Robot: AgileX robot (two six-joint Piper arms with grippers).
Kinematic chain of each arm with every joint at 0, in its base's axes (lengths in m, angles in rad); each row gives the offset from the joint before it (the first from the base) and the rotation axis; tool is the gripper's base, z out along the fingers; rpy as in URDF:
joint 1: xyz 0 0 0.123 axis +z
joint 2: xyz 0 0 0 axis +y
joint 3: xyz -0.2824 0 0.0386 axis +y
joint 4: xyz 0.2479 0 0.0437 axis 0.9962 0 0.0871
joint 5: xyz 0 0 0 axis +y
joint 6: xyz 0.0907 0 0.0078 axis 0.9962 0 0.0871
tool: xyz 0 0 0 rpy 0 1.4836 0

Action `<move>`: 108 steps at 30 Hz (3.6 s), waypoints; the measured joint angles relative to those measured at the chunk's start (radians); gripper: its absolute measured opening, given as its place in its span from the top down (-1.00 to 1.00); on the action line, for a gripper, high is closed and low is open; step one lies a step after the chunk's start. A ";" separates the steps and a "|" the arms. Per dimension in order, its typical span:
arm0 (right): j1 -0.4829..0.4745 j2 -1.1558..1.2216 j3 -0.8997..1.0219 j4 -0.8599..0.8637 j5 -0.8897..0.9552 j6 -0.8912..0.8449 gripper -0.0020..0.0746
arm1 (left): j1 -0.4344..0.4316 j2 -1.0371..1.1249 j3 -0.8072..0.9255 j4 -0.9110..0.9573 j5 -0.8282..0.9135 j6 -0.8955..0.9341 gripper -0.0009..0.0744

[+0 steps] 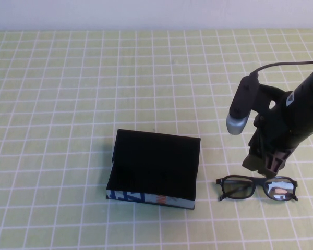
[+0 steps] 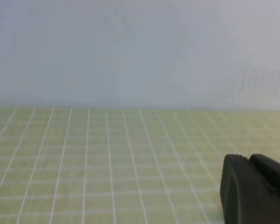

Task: Return glasses to glasses case

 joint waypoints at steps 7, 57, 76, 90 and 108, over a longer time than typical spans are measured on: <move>0.000 0.022 0.000 -0.053 -0.030 -0.007 0.06 | 0.000 0.230 -0.129 -0.009 0.277 0.081 0.98; 0.000 0.125 -0.070 -0.010 -0.008 0.008 0.79 | 0.000 0.405 -0.131 -0.100 0.289 0.082 0.98; 0.283 0.342 -0.469 0.183 0.082 -0.001 0.79 | 0.000 0.405 -0.131 -0.127 0.260 0.080 0.98; 0.298 0.539 -0.555 0.081 0.158 0.064 0.79 | 0.000 0.405 -0.131 -0.127 0.271 0.080 0.98; 0.298 0.523 -0.613 0.055 0.199 0.080 0.18 | 0.000 0.405 -0.131 -0.249 0.333 0.160 0.98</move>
